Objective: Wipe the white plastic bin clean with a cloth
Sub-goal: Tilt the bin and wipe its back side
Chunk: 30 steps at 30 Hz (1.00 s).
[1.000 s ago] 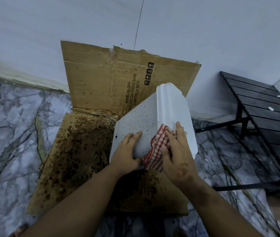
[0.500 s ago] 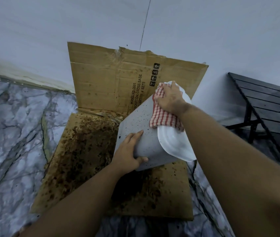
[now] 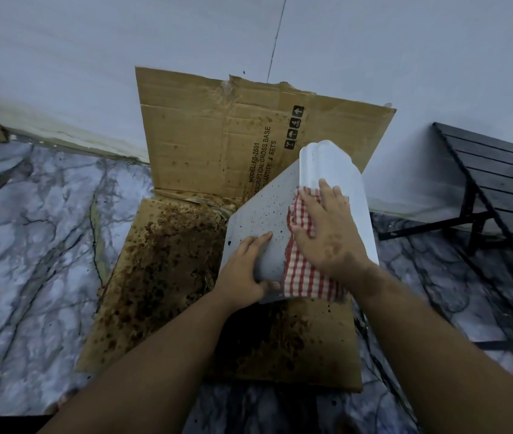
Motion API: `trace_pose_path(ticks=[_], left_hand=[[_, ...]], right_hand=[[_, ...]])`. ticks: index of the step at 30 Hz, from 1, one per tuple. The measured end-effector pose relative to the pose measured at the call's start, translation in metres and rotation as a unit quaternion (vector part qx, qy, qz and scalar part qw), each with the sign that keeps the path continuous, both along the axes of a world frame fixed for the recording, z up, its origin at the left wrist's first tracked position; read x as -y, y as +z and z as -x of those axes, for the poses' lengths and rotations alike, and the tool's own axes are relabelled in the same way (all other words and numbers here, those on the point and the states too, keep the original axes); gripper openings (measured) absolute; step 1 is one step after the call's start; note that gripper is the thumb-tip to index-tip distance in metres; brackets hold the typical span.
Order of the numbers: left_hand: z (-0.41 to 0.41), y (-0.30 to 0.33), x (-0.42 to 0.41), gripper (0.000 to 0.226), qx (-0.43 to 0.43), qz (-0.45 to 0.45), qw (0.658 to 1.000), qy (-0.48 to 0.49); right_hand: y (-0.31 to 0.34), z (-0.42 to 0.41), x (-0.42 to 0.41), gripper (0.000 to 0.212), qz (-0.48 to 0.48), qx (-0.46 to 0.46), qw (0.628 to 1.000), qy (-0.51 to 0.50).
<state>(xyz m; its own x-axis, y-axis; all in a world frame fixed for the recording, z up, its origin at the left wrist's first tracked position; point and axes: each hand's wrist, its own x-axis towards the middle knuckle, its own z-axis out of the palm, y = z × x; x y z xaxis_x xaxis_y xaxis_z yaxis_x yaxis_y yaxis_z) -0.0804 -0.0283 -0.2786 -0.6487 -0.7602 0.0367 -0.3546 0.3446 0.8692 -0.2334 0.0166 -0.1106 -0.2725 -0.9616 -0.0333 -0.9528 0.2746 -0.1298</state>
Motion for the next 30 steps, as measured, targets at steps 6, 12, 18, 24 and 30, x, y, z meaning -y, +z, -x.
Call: trace_pose_path(ticks=[6,12,18,24,30], left_hand=[[0.003,-0.004,0.002,0.101,-0.002,0.008,1.0,0.005],[-0.002,-0.003,0.007,0.102,-0.025,-0.012,1.0,0.005],[-0.007,-0.006,0.009,0.1,-0.04,-0.04,0.998,-0.001],[-0.008,-0.006,0.009,0.101,-0.033,-0.038,0.999,-0.009],[-0.011,-0.005,0.009,0.095,-0.047,-0.033,0.998,-0.003]], right_hand=[[-0.028,-0.013,-0.073,0.071,0.109,-0.002,0.994,0.023],[-0.015,-0.013,-0.043,0.068,0.065,-0.033,0.995,0.06],[0.009,-0.003,0.058,0.066,-0.051,-0.024,0.998,-0.001],[0.004,-0.001,0.058,0.067,-0.037,-0.04,0.998,-0.011],[-0.015,-0.024,-0.021,0.064,0.069,-0.057,0.993,0.076]])
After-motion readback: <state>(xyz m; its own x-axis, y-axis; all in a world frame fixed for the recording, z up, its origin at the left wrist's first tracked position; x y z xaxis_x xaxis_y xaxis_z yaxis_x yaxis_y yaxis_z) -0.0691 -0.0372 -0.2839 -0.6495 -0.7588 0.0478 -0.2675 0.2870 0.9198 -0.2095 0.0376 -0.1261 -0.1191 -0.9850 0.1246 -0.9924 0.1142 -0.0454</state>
